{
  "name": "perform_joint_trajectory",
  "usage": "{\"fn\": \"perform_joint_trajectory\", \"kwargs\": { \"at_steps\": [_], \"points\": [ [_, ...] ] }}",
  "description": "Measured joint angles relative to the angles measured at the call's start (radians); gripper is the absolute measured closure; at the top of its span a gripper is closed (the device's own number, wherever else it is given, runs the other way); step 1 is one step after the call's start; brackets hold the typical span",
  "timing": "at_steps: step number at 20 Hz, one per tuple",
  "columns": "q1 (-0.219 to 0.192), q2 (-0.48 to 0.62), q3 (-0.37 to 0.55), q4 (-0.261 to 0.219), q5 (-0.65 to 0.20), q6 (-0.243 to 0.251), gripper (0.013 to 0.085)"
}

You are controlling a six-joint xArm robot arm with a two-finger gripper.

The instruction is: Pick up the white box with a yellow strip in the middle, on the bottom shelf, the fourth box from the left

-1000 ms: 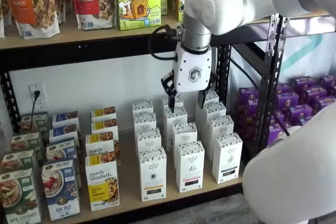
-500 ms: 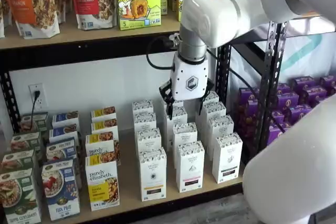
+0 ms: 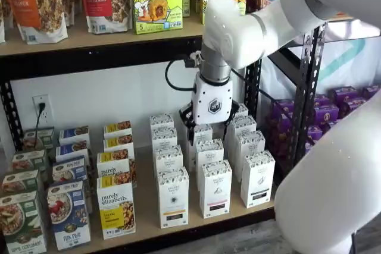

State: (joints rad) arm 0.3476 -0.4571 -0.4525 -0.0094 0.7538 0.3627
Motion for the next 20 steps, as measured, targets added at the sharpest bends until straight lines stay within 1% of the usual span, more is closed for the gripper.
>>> {"fn": "perform_joint_trajectory", "kwargs": {
  "at_steps": [2, 8, 12, 16, 20],
  "points": [
    [-0.002, 0.020, 0.003, 0.007, -0.022, -0.007, 0.0130],
    [-0.005, 0.077, 0.007, -0.010, -0.088, 0.002, 0.0130],
    [-0.010, 0.120, 0.000, 0.022, -0.121, -0.028, 0.0130],
    [-0.017, 0.177, -0.020, 0.018, -0.149, -0.032, 0.0130],
    [-0.028, 0.255, -0.046, 0.016, -0.210, -0.043, 0.0130]
  ]
}}
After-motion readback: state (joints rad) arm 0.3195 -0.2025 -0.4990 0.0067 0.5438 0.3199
